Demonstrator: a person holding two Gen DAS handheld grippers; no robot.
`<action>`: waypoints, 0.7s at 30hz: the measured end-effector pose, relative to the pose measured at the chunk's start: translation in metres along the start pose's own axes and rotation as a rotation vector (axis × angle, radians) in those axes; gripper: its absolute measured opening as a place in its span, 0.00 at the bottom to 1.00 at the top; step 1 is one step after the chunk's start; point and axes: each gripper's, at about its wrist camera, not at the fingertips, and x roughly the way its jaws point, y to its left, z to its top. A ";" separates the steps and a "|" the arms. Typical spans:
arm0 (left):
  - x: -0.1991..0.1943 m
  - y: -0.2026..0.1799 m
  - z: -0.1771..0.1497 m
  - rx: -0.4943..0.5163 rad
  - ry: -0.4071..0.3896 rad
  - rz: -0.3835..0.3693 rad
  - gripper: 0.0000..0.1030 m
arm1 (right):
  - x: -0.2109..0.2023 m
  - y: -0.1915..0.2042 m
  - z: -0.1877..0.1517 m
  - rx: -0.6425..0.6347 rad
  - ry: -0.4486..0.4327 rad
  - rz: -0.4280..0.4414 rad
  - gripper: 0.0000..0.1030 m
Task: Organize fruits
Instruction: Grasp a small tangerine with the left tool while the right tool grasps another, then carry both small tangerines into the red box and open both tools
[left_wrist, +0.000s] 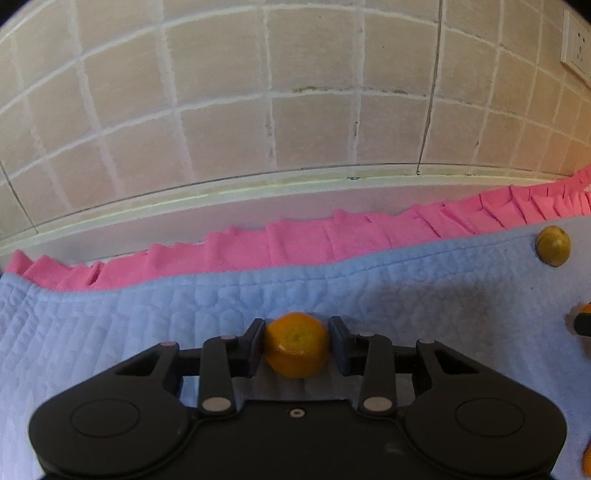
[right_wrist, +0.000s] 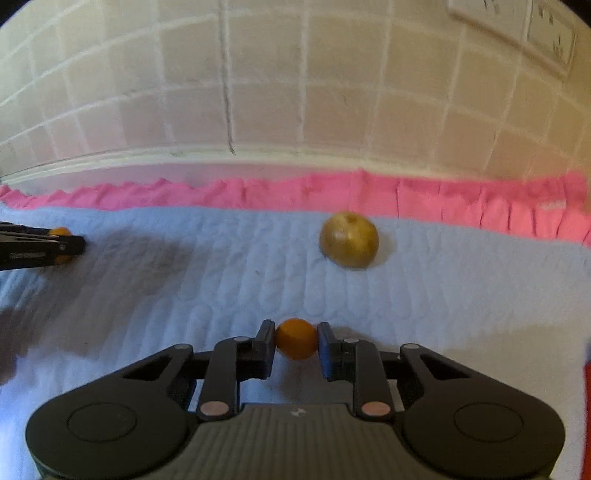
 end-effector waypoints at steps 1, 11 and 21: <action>-0.004 0.001 0.000 -0.008 -0.002 -0.007 0.43 | -0.009 0.002 0.000 -0.012 -0.016 0.000 0.25; -0.077 -0.042 0.003 0.066 -0.115 -0.107 0.43 | -0.099 -0.027 -0.021 0.060 -0.159 -0.050 0.25; -0.112 -0.166 0.018 0.263 -0.162 -0.309 0.43 | -0.178 -0.140 -0.102 0.351 -0.156 -0.259 0.25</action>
